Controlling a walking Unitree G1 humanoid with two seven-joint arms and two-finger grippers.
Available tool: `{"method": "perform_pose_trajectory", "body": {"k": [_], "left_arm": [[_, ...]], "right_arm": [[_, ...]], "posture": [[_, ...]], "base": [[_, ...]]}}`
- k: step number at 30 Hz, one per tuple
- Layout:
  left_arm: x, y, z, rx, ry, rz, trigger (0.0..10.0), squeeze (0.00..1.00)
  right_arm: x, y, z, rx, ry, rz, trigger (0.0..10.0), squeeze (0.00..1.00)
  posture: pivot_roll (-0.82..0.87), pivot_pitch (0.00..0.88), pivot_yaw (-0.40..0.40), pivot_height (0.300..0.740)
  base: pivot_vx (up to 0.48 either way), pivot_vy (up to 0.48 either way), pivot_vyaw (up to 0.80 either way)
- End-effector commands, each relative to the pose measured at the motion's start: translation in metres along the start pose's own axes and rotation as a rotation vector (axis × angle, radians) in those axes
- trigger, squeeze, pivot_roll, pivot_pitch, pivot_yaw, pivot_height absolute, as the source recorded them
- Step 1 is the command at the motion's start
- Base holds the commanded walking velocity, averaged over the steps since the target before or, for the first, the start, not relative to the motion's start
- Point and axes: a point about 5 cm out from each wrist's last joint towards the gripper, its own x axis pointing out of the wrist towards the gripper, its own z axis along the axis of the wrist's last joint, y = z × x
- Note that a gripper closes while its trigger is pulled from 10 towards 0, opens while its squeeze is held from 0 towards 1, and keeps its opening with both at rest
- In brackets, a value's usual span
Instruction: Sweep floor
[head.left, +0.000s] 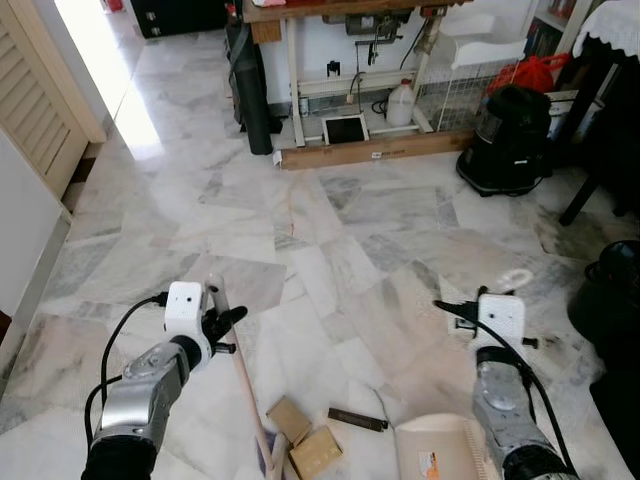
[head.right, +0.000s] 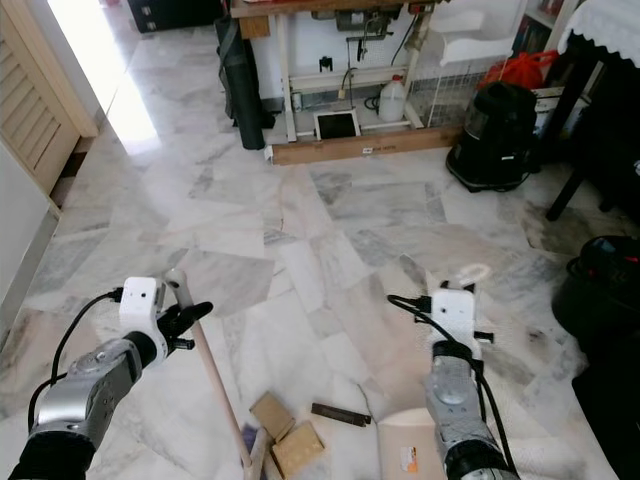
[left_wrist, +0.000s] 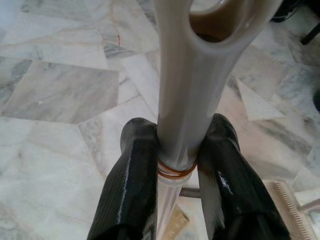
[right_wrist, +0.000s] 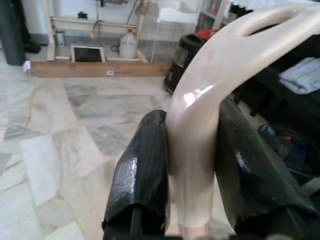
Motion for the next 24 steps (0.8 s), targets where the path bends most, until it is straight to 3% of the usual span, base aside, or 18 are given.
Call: {"method": "perform_pose_trajectory", "body": {"k": [1, 5, 18, 24], "left_arm": [[0.002, -0.001, -0.004, -0.048, 0.013, -0.021, 10.0, 0.00], [0.003, -0.002, -0.004, -0.050, 0.011, -0.022, 10.0, 0.00], [0.007, -0.008, -0.001, -0.070, -0.004, -0.036, 10.0, 0.00], [0.008, -0.010, 0.000, -0.096, -0.017, -0.041, 10.0, 0.00]], "right_arm": [[-0.004, 0.010, -0.009, 0.019, 0.066, 0.046, 10.0, 0.00], [-0.007, 0.024, -0.015, 0.049, 0.138, 0.134, 10.0, 0.00], [-0.008, 0.034, -0.022, 0.069, 0.257, 0.159, 10.0, 0.00], [-0.005, 0.040, -0.013, 0.147, 0.217, 0.158, 10.0, 0.00]], "posture": [[0.03, 0.050, 0.051, 0.740], [0.03, 0.047, 0.048, 0.740], [0.02, 0.036, 0.038, 0.740], [0.02, 0.040, 0.036, 0.740]], "base": [[0.000, 0.000, 0.00], [0.000, 0.000, 0.00], [0.000, 0.000, 0.00], [0.000, 0.000, 0.00]]}}
